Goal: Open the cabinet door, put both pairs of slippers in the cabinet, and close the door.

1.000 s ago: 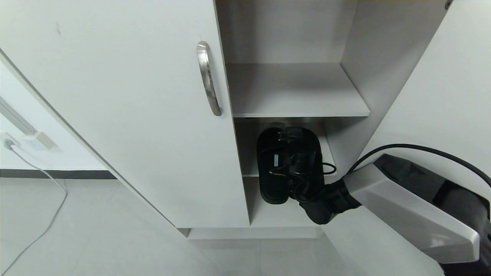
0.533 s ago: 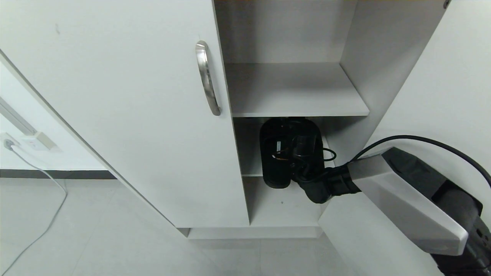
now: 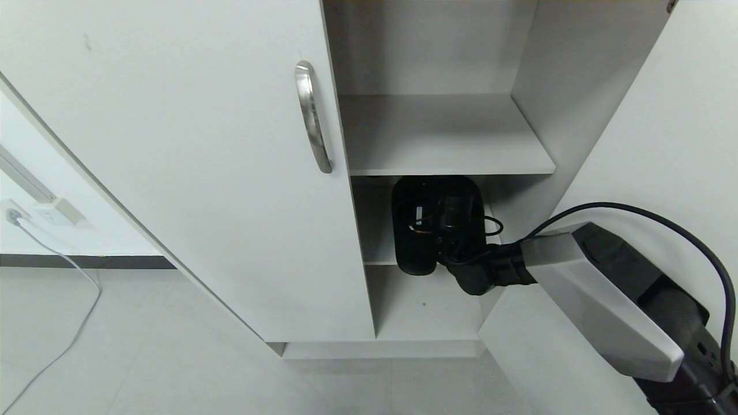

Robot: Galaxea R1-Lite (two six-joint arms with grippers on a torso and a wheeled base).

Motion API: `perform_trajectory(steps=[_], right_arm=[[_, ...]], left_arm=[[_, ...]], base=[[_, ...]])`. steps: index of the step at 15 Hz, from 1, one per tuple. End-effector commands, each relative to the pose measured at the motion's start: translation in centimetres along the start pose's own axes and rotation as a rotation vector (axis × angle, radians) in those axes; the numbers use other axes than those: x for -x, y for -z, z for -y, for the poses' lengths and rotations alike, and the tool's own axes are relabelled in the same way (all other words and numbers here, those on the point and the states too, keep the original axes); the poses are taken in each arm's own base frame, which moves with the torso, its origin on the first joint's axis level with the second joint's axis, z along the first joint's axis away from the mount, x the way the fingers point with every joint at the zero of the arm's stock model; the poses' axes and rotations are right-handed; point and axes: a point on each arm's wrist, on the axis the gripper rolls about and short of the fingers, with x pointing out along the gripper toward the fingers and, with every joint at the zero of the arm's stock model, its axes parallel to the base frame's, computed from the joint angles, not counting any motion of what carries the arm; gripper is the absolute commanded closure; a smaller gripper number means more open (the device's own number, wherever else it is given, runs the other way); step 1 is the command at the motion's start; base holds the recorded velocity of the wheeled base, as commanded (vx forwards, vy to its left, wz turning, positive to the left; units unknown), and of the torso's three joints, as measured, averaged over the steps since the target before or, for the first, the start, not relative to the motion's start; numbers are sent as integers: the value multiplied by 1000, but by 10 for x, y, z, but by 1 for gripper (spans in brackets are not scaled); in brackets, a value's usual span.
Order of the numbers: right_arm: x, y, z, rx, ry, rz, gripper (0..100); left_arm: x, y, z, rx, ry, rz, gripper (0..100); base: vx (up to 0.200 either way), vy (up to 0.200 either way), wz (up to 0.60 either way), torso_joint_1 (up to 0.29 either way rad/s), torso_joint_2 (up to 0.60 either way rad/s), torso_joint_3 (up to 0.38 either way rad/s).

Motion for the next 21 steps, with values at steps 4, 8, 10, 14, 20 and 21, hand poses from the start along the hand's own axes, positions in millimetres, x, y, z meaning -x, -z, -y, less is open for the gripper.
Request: perform_trajectory(steps=[4,8,10,14,20,21], right_arm=[[-6,11,1,10,7,-14,100],[-9,18,2,16,14,-21,100],[-10,18,2,19,12,-25,100],[-13,22,0,19,13,-25,100],[-4,21,-1,22,7,-33,0],[1,19,1,25,4,-38,0]], left_arm=[[0,0,0,0,-1,-2,100],[0,0,0,0,-1,-2,100],[0,0,0,0,-1,-2,100],[0,0,0,0,-1,-2,100],[0,0,0,0,-1,-2,100],[0,0,0,0,-1,-2,100]], base=[[0,0,0,0,0,0],[0,0,0,0,0,0],[0,0,0,0,0,0],[0,0,0,0,0,0],[0,0,0,0,0,0],[0,0,0,0,0,0]])
